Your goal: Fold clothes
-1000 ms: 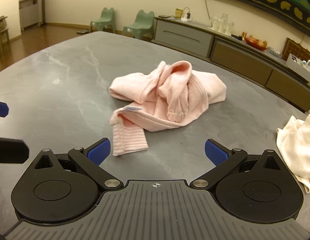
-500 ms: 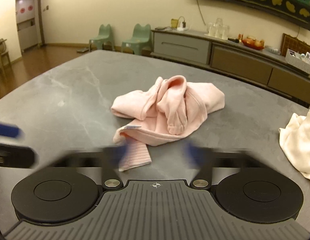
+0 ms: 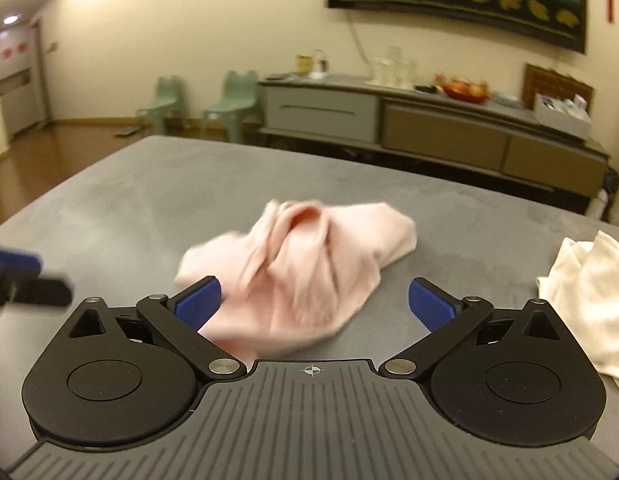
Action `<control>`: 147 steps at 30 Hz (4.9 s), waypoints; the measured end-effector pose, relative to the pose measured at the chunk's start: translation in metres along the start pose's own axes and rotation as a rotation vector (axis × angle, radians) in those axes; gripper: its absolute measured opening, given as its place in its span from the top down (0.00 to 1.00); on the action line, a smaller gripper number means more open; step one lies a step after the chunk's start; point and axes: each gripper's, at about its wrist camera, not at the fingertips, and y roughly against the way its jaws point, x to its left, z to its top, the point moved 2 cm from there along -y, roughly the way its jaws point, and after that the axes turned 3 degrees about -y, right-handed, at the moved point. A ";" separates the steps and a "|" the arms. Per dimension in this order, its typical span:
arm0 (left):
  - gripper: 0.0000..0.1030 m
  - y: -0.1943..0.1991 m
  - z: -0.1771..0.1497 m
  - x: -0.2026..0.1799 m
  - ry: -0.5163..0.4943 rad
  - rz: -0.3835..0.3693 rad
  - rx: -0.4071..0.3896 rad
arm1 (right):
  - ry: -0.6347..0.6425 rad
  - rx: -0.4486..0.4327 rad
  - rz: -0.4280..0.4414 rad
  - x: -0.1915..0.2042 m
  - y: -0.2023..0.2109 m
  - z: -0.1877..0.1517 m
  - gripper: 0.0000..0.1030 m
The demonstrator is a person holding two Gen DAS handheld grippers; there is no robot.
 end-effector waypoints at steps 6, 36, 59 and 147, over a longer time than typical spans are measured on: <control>0.00 -0.028 -0.005 0.043 0.229 -0.090 0.077 | 0.034 0.233 -0.096 0.011 -0.093 0.016 0.72; 0.00 -0.023 0.036 0.109 0.389 -0.069 0.136 | 0.125 0.091 0.066 0.073 -0.038 0.052 0.08; 0.00 -0.022 0.030 0.094 0.398 -0.178 0.157 | -0.025 0.043 -0.020 -0.003 0.014 0.060 0.94; 0.80 -0.034 0.017 -0.082 -0.454 -0.093 -0.078 | -0.410 0.163 0.081 -0.067 0.007 -0.050 0.29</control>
